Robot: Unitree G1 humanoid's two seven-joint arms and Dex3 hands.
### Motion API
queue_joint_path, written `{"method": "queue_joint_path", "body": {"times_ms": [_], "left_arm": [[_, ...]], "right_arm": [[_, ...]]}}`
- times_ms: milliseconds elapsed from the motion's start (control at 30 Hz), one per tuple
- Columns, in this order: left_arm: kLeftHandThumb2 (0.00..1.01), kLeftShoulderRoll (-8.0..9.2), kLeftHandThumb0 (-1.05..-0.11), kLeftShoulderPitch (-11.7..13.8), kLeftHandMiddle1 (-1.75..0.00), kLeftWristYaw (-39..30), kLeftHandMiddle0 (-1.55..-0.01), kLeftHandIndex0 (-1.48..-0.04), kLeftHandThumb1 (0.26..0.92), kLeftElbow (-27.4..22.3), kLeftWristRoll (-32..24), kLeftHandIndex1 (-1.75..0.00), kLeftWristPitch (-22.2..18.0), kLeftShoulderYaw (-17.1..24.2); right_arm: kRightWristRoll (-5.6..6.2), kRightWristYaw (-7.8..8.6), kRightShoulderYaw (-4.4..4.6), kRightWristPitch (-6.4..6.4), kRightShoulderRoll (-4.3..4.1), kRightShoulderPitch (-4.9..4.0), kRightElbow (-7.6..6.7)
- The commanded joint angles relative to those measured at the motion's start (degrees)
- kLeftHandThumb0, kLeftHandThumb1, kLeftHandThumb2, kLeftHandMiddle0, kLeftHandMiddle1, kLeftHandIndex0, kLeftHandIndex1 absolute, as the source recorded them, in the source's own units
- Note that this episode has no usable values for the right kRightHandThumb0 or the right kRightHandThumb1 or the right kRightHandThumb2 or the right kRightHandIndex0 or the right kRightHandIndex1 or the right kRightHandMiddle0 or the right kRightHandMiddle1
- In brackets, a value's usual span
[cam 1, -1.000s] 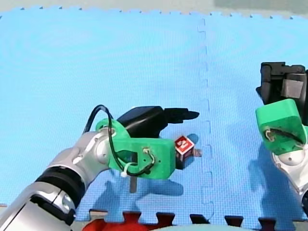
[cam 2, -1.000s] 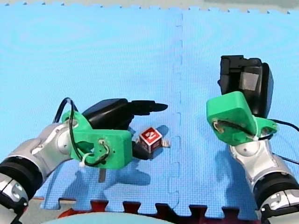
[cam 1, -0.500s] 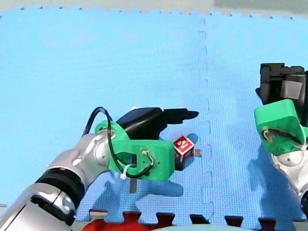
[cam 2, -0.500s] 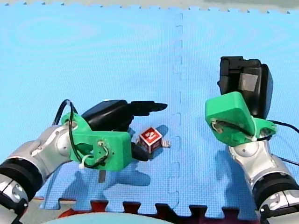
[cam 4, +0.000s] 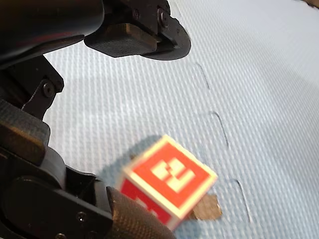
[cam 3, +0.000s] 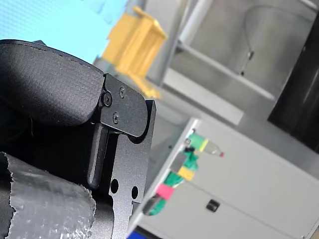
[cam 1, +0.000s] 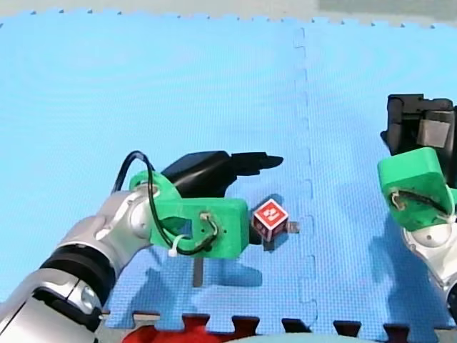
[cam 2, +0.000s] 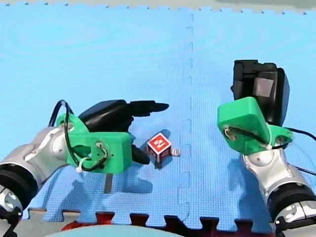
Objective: Stack cube left
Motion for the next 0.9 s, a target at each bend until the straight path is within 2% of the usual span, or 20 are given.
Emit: {"method": "queue_joint_path", "body": {"times_ms": [0,67,167,233,367,600,667,800,867], "left_arm": [[0.01,3.49,-1.041,2.34,-1.75,-1.51,-0.87,-0.38,0.796,-8.27,-0.69,-0.03,0.78,1.12],[0.01,5.01,-1.045,4.79,-1.75,-4.29,-0.88,-0.42,0.799,-15.89,-1.9,-0.04,3.92,2.31],[0.01,5.72,-1.042,6.09,-1.75,-8.24,-0.88,-0.44,0.798,-23.32,-3.36,-0.05,8.79,3.58],[0.01,5.95,-1.044,6.29,-1.75,-9.2,-0.87,-0.44,0.804,-25.51,-3.46,-0.04,10.07,3.89],[0.01,6.73,-1.048,7.29,-1.75,-8.0,-0.81,-0.44,0.821,-28.77,-2.48,-0.03,9.84,4.29],[0.01,8.46,-1.048,10.75,-1.75,-9.3,-0.79,-0.44,0.834,-38.47,-2.65,-0.02,13.18,6.18],[0.02,9.2,-1.048,11.46,-1.75,-8.93,-0.76,-0.45,0.861,-39.5,-2.75,-0.02,13.55,7.0],[0.02,10.72,-1.048,10.87,-1.75,-7.72,-0.73,-0.48,0.875,-35.41,-4.79,-0.03,9.97,8.79],[0.02,10.95,-1.048,11.12,-1.75,-7.69,-0.73,-0.51,0.877,-34.33,-6.46,-0.04,9.86,9.96]], "right_arm": [[0.48,0.12,-0.27,0.12,-0.36,0.4,0.17],[0.65,0.31,-0.42,0.27,-0.33,0.47,0.26],[0.98,0.71,-0.68,0.39,-0.21,0.5,0.47],[1.27,1.06,-0.89,0.49,-0.11,0.44,0.64],[1.67,1.71,-1.22,0.71,-0.02,0.35,0.95],[1.78,2.21,-1.54,1.19,0.11,0.14,1.19],[1.8,2.28,-1.61,1.23,0.11,0.13,1.19],[1.89,2.48,-1.75,1.1,0.18,0.23,1.08],[2.04,2.62,-1.75,0.99,0.23,0.23,0.99]]}}
